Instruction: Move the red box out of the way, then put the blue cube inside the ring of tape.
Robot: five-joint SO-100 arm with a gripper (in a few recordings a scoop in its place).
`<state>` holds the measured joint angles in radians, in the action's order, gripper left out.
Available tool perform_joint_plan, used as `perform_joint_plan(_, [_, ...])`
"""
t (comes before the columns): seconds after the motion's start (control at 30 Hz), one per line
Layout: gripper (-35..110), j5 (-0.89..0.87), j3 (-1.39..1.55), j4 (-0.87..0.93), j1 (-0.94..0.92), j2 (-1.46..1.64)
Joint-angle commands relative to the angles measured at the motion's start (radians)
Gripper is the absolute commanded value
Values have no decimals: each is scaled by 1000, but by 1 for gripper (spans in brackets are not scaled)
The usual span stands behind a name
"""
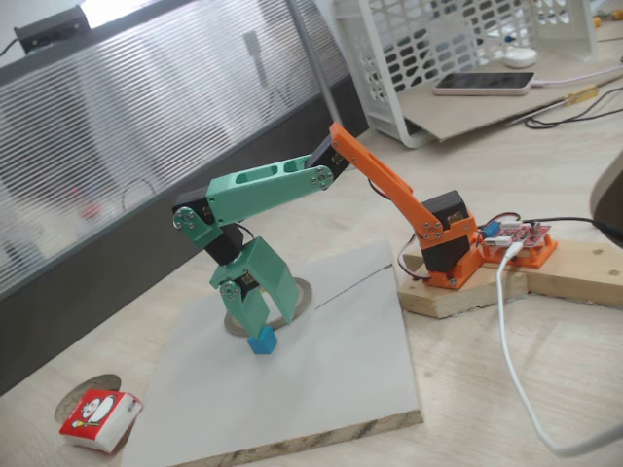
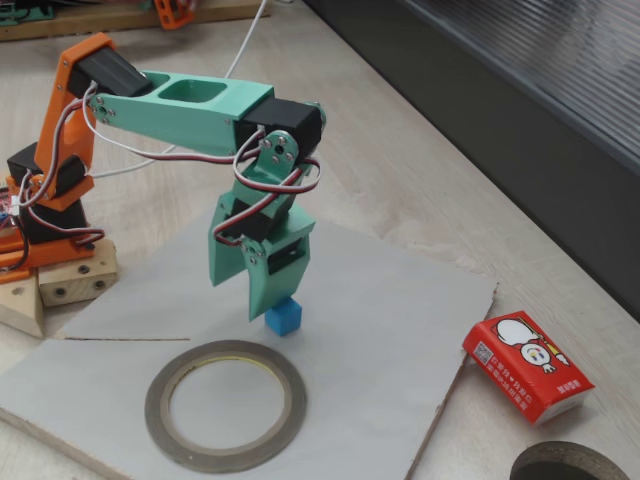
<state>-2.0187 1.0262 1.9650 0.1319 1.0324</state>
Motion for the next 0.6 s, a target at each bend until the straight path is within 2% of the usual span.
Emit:
perform_joint_plan(0.0, [41, -15, 9, 3, 11, 48])
perform_joint_plan(0.37, [41, -15, -210, 5, 15, 35])
perform_joint_plan(0.57, [41, -15, -207, 17, 15, 31])
